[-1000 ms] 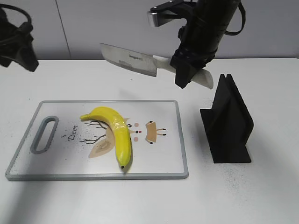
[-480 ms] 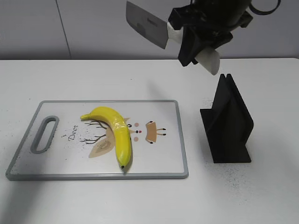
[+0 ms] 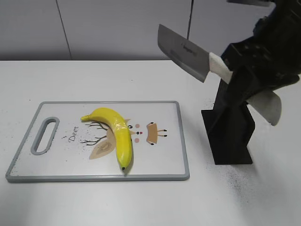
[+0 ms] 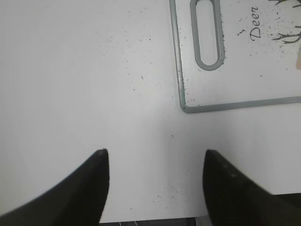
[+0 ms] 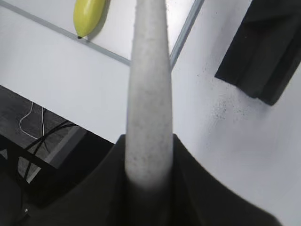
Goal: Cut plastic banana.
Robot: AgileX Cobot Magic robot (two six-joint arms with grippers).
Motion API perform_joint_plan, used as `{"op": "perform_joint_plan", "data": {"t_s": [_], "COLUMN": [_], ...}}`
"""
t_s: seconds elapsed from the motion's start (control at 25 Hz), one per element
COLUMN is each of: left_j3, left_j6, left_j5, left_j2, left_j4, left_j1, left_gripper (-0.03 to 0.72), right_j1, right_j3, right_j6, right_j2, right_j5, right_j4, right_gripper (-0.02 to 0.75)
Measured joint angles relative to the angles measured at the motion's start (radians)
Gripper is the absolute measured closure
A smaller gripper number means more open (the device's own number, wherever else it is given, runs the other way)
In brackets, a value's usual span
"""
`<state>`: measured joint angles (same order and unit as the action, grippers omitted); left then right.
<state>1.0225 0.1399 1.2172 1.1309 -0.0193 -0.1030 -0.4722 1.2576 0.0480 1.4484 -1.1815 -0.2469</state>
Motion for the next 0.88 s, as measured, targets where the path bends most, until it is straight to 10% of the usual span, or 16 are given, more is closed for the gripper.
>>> {"op": "perform_joint_plan", "data": {"t_s": [0.88], "left_j3": [-0.429], "left_j6": [0.000], "left_j5": [0.005], "left_j2": [-1.039], "left_j4": [0.019], "left_j1": [0.000], "left_gripper": [0.104], "right_j1": [0.000], "right_j3": [-0.360], "right_j6": [0.320], "right_j2": [-0.380], "right_j5": [0.095], "right_j4": [0.172], "right_gripper": [0.577]}}
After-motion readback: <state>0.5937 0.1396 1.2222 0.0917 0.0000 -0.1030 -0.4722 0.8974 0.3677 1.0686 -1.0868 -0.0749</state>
